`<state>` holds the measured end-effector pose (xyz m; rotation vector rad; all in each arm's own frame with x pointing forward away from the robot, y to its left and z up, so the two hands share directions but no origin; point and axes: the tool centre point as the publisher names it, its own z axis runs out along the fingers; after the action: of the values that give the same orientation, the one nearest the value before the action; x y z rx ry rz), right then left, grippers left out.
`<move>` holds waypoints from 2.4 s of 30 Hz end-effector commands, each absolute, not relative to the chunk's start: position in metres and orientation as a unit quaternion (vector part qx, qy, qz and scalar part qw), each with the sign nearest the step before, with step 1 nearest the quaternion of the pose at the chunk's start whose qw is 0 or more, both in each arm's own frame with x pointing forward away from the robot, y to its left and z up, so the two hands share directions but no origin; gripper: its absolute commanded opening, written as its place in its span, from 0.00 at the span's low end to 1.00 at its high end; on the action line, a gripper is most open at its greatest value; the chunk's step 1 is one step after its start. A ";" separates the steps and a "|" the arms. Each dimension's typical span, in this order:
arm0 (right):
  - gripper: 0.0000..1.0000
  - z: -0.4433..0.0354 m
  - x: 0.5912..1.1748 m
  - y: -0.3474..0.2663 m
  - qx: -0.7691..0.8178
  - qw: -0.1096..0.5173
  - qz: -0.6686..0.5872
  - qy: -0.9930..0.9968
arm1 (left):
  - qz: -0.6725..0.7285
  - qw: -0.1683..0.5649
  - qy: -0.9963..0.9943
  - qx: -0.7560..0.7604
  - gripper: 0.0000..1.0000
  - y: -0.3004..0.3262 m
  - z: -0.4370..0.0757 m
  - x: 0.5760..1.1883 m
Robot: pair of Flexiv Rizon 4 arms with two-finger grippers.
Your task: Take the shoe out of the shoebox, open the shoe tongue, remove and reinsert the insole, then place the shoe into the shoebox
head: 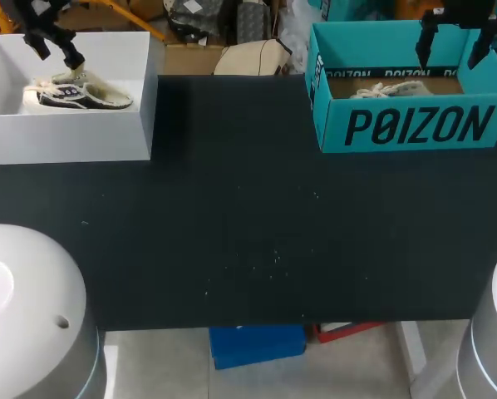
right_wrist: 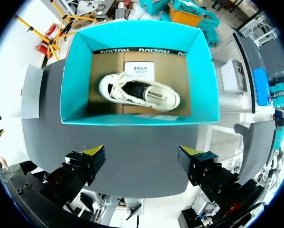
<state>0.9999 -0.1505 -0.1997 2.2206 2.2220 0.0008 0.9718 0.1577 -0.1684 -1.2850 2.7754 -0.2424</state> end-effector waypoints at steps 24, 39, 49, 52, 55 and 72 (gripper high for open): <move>1.00 -0.200 1.000 -0.150 0.707 0.000 0.000 0.707 | 0.002 0.017 0.998 0.061 0.85 0.216 -0.209 1.030; 1.00 -0.200 1.000 -0.150 0.707 0.000 0.000 0.707 | -0.007 -0.004 1.000 -0.001 0.76 0.239 -0.272 1.093; 1.00 -0.200 1.000 -0.150 0.707 0.000 0.000 0.707 | 0.013 -0.011 1.000 -0.009 0.61 0.240 -0.315 1.127; 1.00 -0.200 1.000 -0.150 0.707 0.000 0.000 0.707 | 0.011 -0.020 1.000 -0.012 0.59 0.237 -0.325 1.132; 1.00 -0.200 1.000 -0.150 0.707 0.000 0.000 0.707 | 0.008 -0.026 1.000 -0.013 0.59 0.233 -0.335 1.137; 1.00 -0.200 1.000 -0.150 0.707 0.000 0.000 0.707 | 0.033 -0.053 0.998 -0.008 0.47 0.228 -0.390 1.129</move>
<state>0.9999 -0.1505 -0.1997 2.2206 2.2221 0.0008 1.1242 0.2295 -0.3803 -0.0261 3.2322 0.1003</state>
